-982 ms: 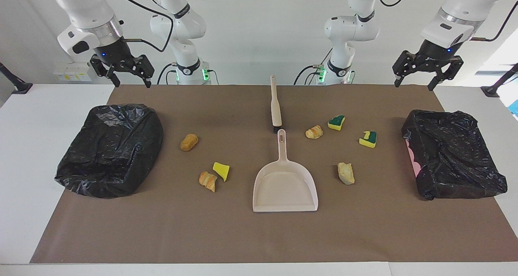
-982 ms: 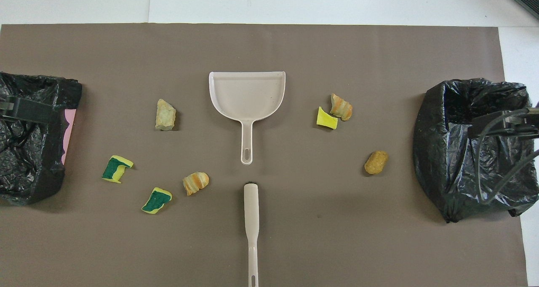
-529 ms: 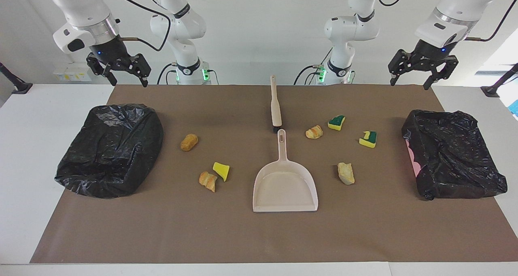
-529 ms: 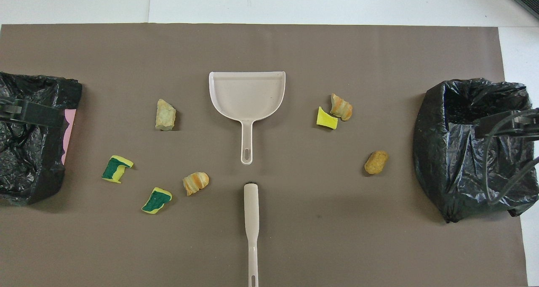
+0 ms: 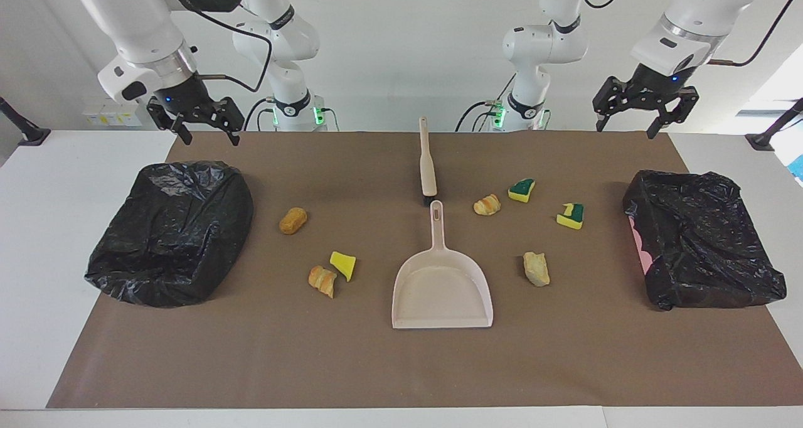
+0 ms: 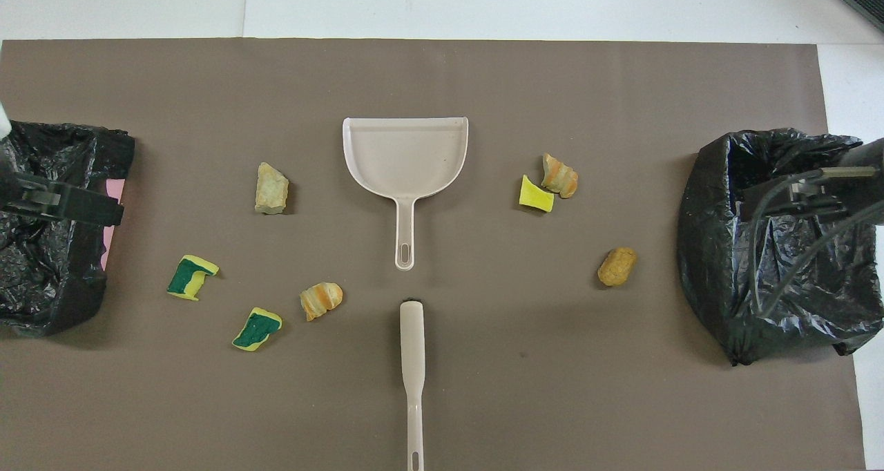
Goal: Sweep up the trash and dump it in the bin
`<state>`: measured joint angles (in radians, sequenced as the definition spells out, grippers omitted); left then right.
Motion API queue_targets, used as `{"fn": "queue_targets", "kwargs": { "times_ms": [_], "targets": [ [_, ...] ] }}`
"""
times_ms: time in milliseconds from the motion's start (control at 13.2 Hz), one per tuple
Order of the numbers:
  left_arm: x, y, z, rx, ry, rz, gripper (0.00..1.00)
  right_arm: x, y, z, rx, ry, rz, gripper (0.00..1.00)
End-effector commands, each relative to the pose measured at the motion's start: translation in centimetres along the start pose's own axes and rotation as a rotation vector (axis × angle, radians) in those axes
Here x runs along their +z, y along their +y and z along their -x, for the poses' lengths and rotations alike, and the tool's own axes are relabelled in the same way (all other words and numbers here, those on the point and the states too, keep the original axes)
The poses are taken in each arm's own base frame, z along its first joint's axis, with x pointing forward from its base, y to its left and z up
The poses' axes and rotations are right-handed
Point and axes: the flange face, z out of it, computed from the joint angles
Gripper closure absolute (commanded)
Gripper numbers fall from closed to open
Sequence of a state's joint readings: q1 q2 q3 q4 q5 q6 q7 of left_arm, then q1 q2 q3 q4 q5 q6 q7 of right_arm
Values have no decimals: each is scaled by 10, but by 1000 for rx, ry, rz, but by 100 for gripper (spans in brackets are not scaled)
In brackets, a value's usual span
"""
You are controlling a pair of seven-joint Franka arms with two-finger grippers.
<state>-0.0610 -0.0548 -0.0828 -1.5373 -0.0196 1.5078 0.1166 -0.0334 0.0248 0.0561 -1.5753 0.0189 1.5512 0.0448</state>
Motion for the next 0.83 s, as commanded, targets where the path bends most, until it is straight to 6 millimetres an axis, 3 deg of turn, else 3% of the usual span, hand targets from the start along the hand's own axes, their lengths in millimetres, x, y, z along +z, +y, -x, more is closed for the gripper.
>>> {"fn": "queue_targets", "kwargs": {
  "times_ms": [0, 302, 453, 756],
  "targets": [
    [17, 31, 28, -7, 2, -20, 0, 29, -44, -20, -36, 9, -29, 0],
    [61, 89, 56, -18, -25, -20, 0, 69, -108, -41, -28, 30, -66, 0],
    [91, 125, 76, -12, -33, -38, 0, 100, -147, -55, 18, 32, -139, 0],
    [135, 181, 110, -16, -50, -13, 0, 136, -229, -56, 50, 93, -176, 0]
  ]
}}
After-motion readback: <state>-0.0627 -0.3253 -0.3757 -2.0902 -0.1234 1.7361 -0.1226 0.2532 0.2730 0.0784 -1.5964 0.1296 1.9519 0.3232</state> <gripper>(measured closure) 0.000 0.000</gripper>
